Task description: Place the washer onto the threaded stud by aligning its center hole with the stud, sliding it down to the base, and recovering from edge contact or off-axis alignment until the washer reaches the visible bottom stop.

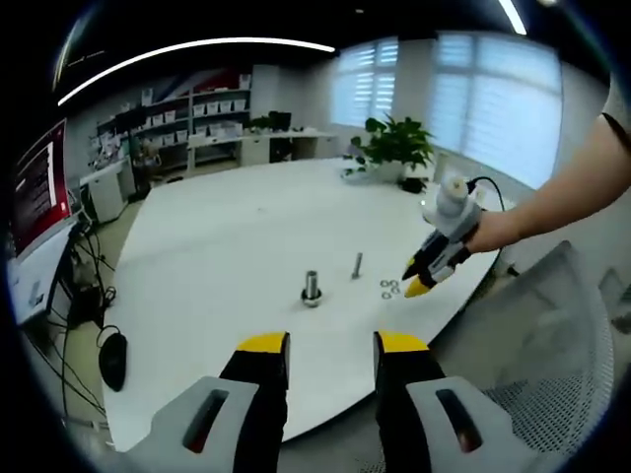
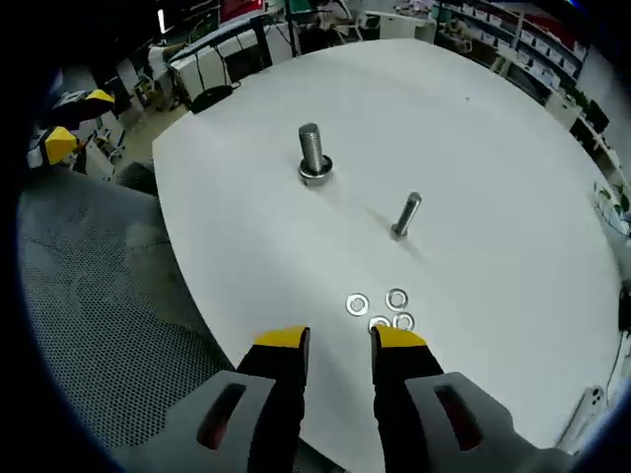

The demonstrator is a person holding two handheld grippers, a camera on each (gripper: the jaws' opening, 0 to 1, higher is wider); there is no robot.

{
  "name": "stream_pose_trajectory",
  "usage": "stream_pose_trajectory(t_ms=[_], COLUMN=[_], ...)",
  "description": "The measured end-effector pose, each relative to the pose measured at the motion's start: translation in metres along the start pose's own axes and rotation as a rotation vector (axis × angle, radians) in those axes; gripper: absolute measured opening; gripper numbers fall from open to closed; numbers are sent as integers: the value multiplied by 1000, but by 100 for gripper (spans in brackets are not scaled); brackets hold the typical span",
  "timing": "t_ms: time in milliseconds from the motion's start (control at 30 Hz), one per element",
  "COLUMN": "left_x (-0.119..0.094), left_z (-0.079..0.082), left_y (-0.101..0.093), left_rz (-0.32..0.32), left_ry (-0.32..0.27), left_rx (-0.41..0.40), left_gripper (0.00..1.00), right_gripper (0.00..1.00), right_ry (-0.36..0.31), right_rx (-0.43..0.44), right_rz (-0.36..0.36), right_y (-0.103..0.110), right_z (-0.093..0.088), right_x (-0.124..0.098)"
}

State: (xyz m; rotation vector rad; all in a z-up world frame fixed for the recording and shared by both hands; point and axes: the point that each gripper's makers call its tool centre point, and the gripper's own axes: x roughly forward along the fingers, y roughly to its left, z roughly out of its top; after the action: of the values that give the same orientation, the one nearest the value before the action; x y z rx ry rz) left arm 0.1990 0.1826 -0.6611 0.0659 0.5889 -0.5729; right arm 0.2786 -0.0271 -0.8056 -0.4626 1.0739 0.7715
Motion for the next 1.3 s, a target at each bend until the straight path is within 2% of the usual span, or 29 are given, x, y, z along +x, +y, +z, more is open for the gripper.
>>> stream_pose_trajectory(t_ms=[233,333,567,600,633,733,833,900,1300], left_x=[1,1,1,1,1,2,2,2,2], left_z=[-3,-4,-5,-6,-6,-8,-10,-9,-11], left_y=[1,2,5,5,6,7,6,7,6], left_rz=[6,9,18,18,19,19,19,21,16], left_ry=[16,21,27,28,30,38,47,43,58], left_rx=[2,2,-3,-4,-4,-6,4,0,0], left_gripper=[31,31,31,31,31,30,30,30,29], right_gripper=[27,27,26,26,24,22,22,22,20], right_ry=[61,87,125,140,119,141,162,169,272], right_rx=[-24,-12,-56,-82,-128,-143,-218,-212,-322], right_rz=[12,27,40,32,22,23,41,42,65], right_y=[-7,-7,-7,-8,-11,-9,-8,-8,-7], right_z=[-1,-3,-6,-9,-4,-7,-8,-7,-6], right_x=[21,27,37,38,39,38,37,38,40])
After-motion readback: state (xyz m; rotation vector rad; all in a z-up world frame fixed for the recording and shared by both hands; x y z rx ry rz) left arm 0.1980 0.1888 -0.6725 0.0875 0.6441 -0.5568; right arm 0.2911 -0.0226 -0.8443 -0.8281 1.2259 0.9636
